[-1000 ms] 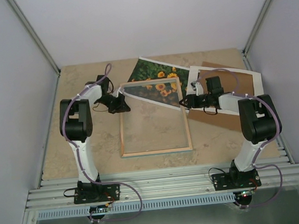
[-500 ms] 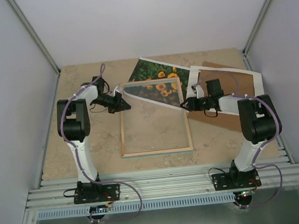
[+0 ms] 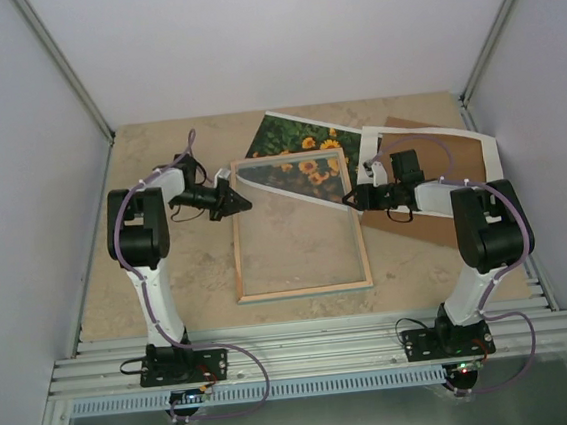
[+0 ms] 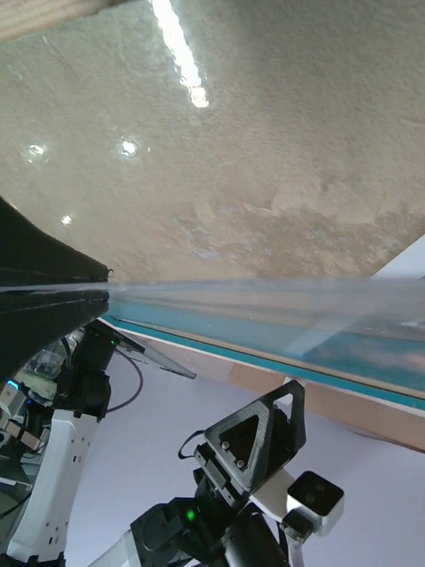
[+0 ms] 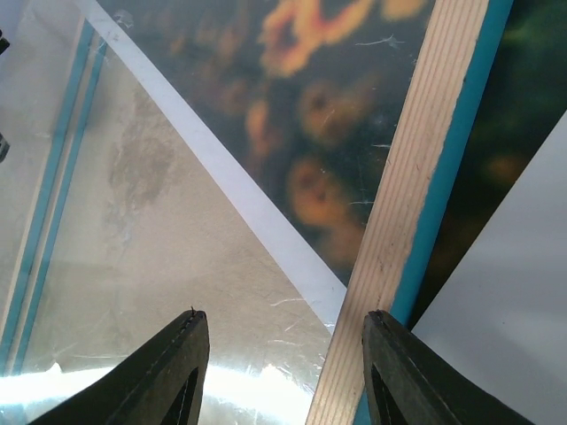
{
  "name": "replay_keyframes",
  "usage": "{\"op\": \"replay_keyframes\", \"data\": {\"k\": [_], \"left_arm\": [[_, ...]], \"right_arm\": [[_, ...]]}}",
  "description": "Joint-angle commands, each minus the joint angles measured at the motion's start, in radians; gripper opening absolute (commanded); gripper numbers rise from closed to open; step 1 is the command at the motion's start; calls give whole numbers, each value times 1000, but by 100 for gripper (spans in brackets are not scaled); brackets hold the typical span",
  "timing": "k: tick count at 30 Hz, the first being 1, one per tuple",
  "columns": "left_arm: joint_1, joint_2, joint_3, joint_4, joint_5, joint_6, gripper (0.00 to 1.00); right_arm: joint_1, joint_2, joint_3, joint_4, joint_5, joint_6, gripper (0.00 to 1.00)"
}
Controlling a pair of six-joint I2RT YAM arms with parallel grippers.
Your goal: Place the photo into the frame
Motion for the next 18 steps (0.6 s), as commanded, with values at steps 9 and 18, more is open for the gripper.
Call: {"op": "replay_keyframes", "data": {"k": [9, 18], "left_arm": [[5, -5, -40, 28, 4, -28, 0], [-6, -8, 4, 3, -139, -2, 7]], "right_arm": [[3, 8, -13, 16, -3, 15, 49], [3, 10, -12, 16, -7, 21, 49]]}}
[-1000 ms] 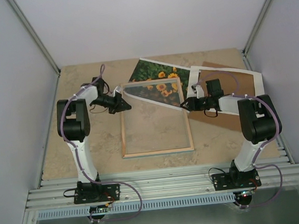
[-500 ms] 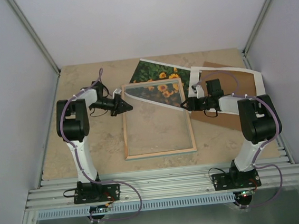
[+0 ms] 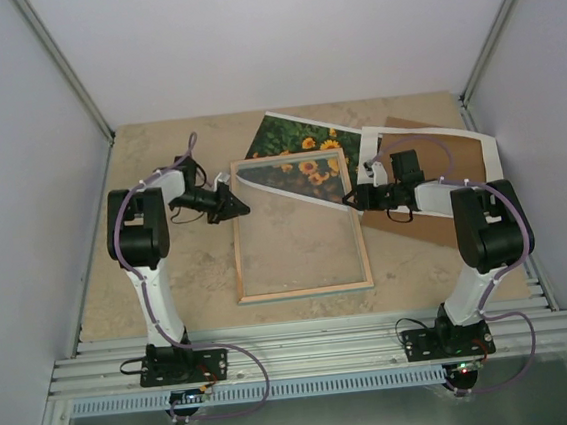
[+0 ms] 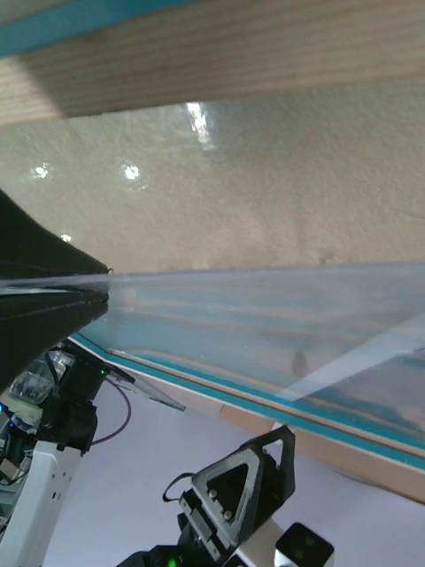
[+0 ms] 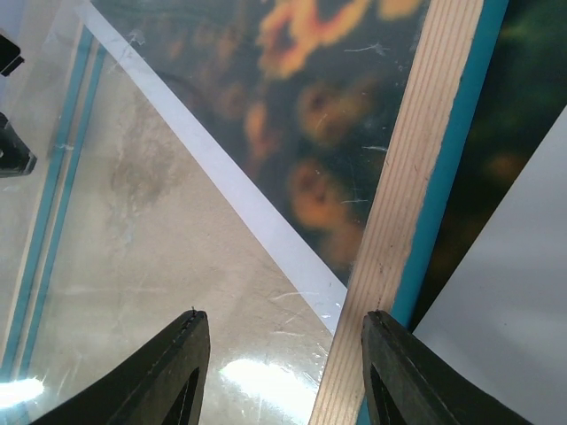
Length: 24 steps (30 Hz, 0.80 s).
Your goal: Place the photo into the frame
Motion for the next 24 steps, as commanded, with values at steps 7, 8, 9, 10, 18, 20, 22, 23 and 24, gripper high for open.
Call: {"op": "replay_keyframes", "data": {"k": [7, 8, 9, 10, 18, 20, 22, 23, 24], "left_arm": [[-25, -45, 49, -25, -179, 18, 28], [-29, -47, 50, -26, -184, 19, 28], [-32, -46, 52, -31, -192, 20, 30], [-36, -46, 56, -36, -209, 24, 32], [-48, -103, 63, -39, -355, 29, 48], [-59, -120, 60, -42, -397, 38, 52], [-70, -127, 58, -45, -413, 47, 53], [-75, -128, 56, -45, -413, 47, 53], [-82, -126, 52, -44, -418, 46, 53]], "right_arm": [[3, 2, -12, 16, -7, 3, 49], [3, 2, -11, 16, -6, 3, 49], [4, 2, -11, 15, -6, 3, 49], [3, 1, -11, 15, -8, 4, 49], [3, -7, -15, 15, -4, 4, 50], [3, -5, -13, 44, -6, 6, 50], [3, -2, -12, 44, -9, 8, 50], [3, -2, -11, 45, -10, 8, 50], [3, -3, -11, 45, -10, 9, 50]]}}
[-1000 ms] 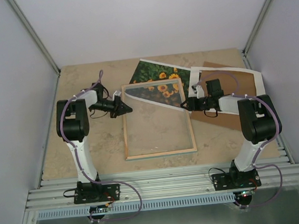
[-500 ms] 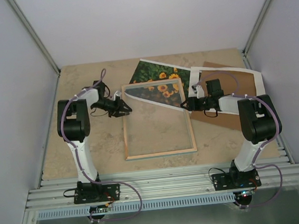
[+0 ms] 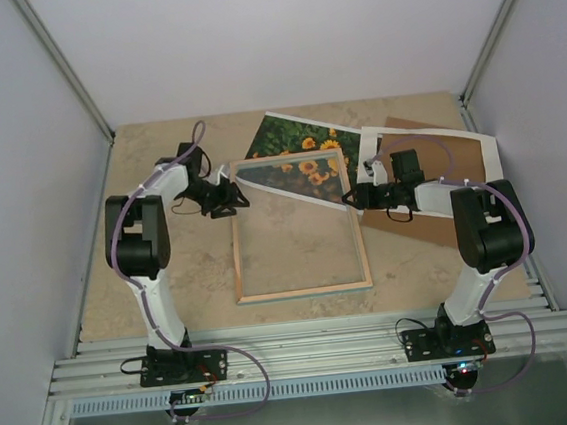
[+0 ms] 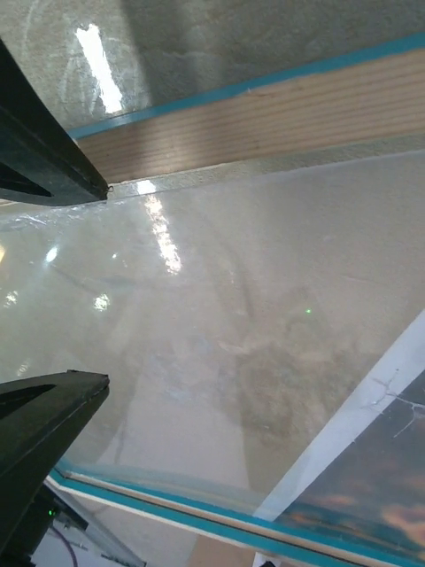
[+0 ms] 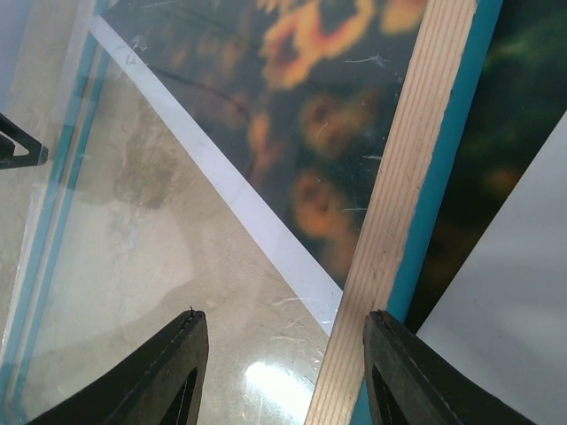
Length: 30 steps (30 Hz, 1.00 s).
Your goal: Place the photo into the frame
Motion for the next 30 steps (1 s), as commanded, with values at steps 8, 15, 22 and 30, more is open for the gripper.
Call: {"op": "replay_keyframes", "data": {"k": [8, 15, 22, 30], "left_arm": [[-73, -7, 30, -2, -155, -3, 55], [-89, -13, 41, -7, -272, -5, 56], [-109, 9, 40, -17, -345, 14, 58], [-118, -5, 20, 15, -356, 32, 50]], "right_arm": [[3, -10, -17, 36, -12, 7, 50], [3, -3, -18, 42, -24, 15, 50], [3, 10, -18, 49, -37, 25, 50], [3, 12, -17, 51, -39, 26, 50]]}}
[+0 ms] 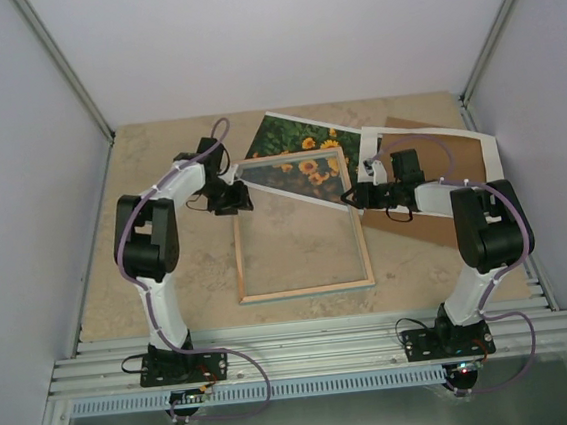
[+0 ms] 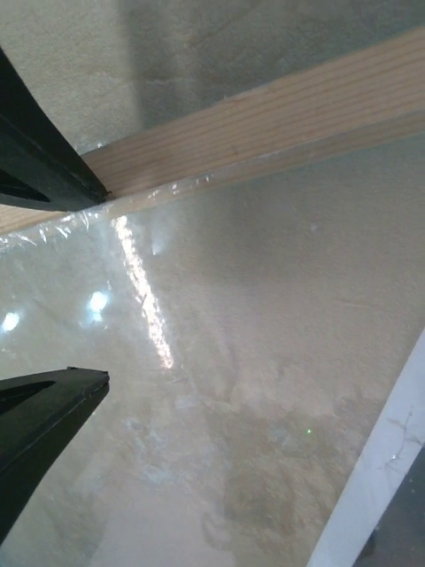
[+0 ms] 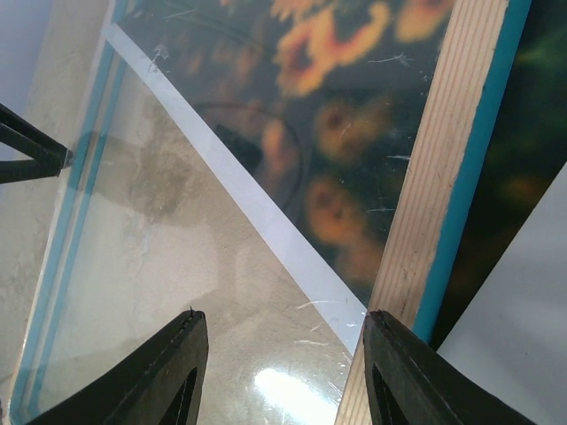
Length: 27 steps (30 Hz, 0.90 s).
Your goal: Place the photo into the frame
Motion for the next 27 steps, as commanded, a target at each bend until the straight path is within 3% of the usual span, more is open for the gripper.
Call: {"op": "replay_keyframes", "data": {"k": [1, 6, 11, 20, 27], "left_arm": [[2, 3, -23, 40, -42, 27, 46], [2, -30, -40, 88, 68, 32, 30], [25, -68, -74, 162, 204, 12, 22], [83, -94, -152, 318, 481, -58, 17], [83, -73, -175, 379, 534, -98, 22]], "right_arm": [[3, 12, -11, 18, -15, 3, 50], [3, 10, -13, 15, -7, -3, 50], [0, 7, -19, 17, -5, -7, 50], [-1, 16, -24, 25, -11, 1, 50], [-1, 25, -25, 31, -19, 8, 49]]}}
